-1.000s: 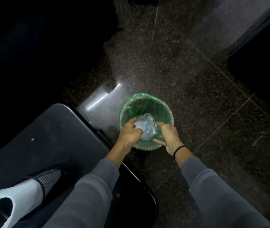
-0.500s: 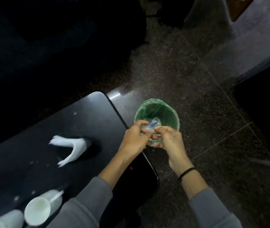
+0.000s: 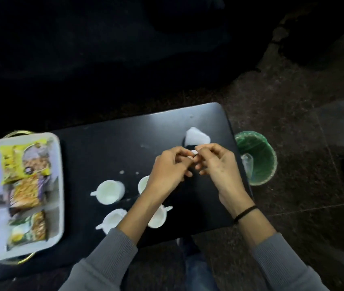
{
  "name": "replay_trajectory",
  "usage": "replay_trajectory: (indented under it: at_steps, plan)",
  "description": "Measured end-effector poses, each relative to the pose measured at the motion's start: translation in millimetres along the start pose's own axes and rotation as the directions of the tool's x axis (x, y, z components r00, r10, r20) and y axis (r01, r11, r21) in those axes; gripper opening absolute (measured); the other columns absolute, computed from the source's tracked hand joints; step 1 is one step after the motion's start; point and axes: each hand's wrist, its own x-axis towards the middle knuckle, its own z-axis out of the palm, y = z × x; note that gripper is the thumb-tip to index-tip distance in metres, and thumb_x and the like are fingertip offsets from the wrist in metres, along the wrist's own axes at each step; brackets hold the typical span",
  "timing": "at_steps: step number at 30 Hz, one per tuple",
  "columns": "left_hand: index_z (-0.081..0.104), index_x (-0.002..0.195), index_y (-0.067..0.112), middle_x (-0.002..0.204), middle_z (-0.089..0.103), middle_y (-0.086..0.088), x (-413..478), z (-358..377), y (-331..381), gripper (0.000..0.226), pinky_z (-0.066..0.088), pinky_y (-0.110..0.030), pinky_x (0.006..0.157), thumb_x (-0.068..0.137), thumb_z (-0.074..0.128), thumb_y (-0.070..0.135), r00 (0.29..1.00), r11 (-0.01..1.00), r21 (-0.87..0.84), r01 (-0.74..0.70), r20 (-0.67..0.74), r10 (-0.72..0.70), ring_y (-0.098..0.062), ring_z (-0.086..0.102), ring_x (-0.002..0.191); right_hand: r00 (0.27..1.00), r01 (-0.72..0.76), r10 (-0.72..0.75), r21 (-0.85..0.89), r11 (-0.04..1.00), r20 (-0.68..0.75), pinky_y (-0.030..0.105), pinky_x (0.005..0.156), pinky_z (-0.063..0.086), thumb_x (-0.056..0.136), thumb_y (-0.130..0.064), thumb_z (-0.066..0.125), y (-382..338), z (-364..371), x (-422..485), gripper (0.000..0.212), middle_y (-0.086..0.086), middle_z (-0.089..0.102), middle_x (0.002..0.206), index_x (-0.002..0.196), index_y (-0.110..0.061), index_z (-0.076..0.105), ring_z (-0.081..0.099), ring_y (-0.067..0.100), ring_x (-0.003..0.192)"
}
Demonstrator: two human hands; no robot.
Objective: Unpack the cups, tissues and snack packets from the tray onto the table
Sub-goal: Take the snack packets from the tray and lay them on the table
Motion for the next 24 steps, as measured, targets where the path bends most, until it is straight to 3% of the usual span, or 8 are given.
replay_trajectory:
  at_steps: [6, 9, 12, 15, 19, 21, 22, 24]
  plan:
    - [0.073, 0.096, 0.023, 0.080, 0.078, -0.001, -43.3, -113.3, -44.0, 0.016, 0.059, -0.029, 0.061, 0.094, 0.060, 0.014, 0.978, 0.996, -0.085, -0.010, -0.206, -0.008, -0.013, 0.075, 0.067, 0.981, 0.017, -0.002, -0.074, 0.997, 0.196, 0.030, 0.061, 0.055, 0.093, -0.020, 0.066, -7.3, 120.7, -34.6, 0.011, 0.002, 0.075, 0.074, 0.091, -0.016, 0.075, 0.069, 0.017, 0.064]
    - [0.073, 0.097, 0.023, 0.082, 0.078, -0.001, -64.4, -174.1, -76.8, 0.015, 0.060, -0.035, 0.064, 0.095, 0.061, 0.014, 0.953, 0.990, -0.138, -0.004, -0.300, -0.039, -0.016, 0.075, 0.069, 0.954, 0.033, 0.008, -0.129, 0.991, 0.301, 0.031, 0.064, 0.057, 0.093, -0.024, 0.066, -4.8, 185.2, -54.0, 0.011, 0.005, 0.079, 0.080, 0.093, -0.018, 0.076, 0.073, 0.018, 0.069]
    - [0.071, 0.100, 0.020, 0.084, 0.077, -0.003, -79.8, -227.9, -114.2, 0.012, 0.057, -0.031, 0.060, 0.097, 0.060, 0.015, 0.925, 0.984, -0.174, 0.020, -0.370, -0.084, -0.015, 0.074, 0.066, 0.919, 0.034, 0.035, -0.168, 0.985, 0.393, 0.027, 0.061, 0.056, 0.093, -0.024, 0.067, 2.0, 249.5, -69.0, 0.011, 0.005, 0.079, 0.079, 0.093, -0.019, 0.076, 0.071, 0.015, 0.064]
    - [0.070, 0.101, 0.022, 0.086, 0.078, -0.002, -91.0, -277.3, -156.5, 0.012, 0.057, -0.030, 0.062, 0.097, 0.060, 0.017, 0.902, 0.984, -0.172, 0.050, -0.416, -0.119, -0.013, 0.075, 0.066, 0.889, 0.047, 0.054, -0.208, 0.977, 0.454, 0.022, 0.057, 0.052, 0.094, -0.024, 0.065, 18.2, 316.0, -79.5, 0.012, 0.003, 0.078, 0.076, 0.089, -0.019, 0.074, 0.069, 0.011, 0.061]
    - [0.071, 0.097, 0.025, 0.086, 0.078, 0.001, -91.0, -331.1, -207.4, 0.013, 0.056, -0.034, 0.067, 0.094, 0.061, 0.016, 0.860, 0.974, -0.197, 0.116, -0.471, -0.197, -0.012, 0.073, 0.070, 0.869, 0.124, 0.073, -0.359, 0.925, 0.489, 0.029, 0.065, 0.057, 0.094, -0.025, 0.062, 46.9, 386.8, -77.7, 0.015, -0.001, 0.079, 0.081, 0.087, -0.021, 0.074, 0.072, 0.011, 0.065]
    - [0.071, 0.096, 0.026, 0.093, 0.077, 0.003, -86.0, -352.5, -229.3, 0.011, 0.052, -0.028, 0.064, 0.094, 0.063, 0.019, 0.820, 0.979, -0.123, 0.163, -0.535, -0.204, -0.008, 0.070, 0.071, 0.880, 0.215, 0.028, -0.450, 0.867, 0.474, 0.020, 0.066, 0.058, 0.095, -0.025, 0.061, 59.8, 410.0, -71.8, 0.016, -0.003, 0.078, 0.097, 0.091, -0.020, 0.075, 0.071, 0.009, 0.073]
    - [0.070, 0.098, 0.027, 0.098, 0.075, 0.004, -82.5, -362.8, -239.4, 0.011, 0.052, -0.026, 0.064, 0.094, 0.063, 0.020, 0.793, 0.979, -0.072, 0.188, -0.577, -0.195, -0.006, 0.069, 0.073, 0.883, 0.264, -0.006, -0.486, 0.833, 0.469, 0.010, 0.062, 0.051, 0.095, -0.025, 0.060, 65.6, 419.2, -68.4, 0.016, -0.003, 0.077, 0.109, 0.094, -0.019, 0.074, 0.069, 0.005, 0.080]
    - [0.067, 0.111, 0.025, 0.108, 0.072, 0.001, -73.9, -380.9, -255.6, 0.018, 0.054, -0.031, 0.070, 0.094, 0.062, 0.022, 0.745, 0.971, 0.003, 0.238, -0.642, -0.181, -0.014, 0.070, 0.083, 0.878, 0.335, -0.054, -0.531, 0.778, 0.475, 0.005, 0.062, 0.039, 0.097, -0.026, 0.060, 74.6, 433.3, -62.0, 0.015, -0.003, 0.072, 0.122, 0.098, -0.017, 0.072, 0.067, 0.008, 0.100]
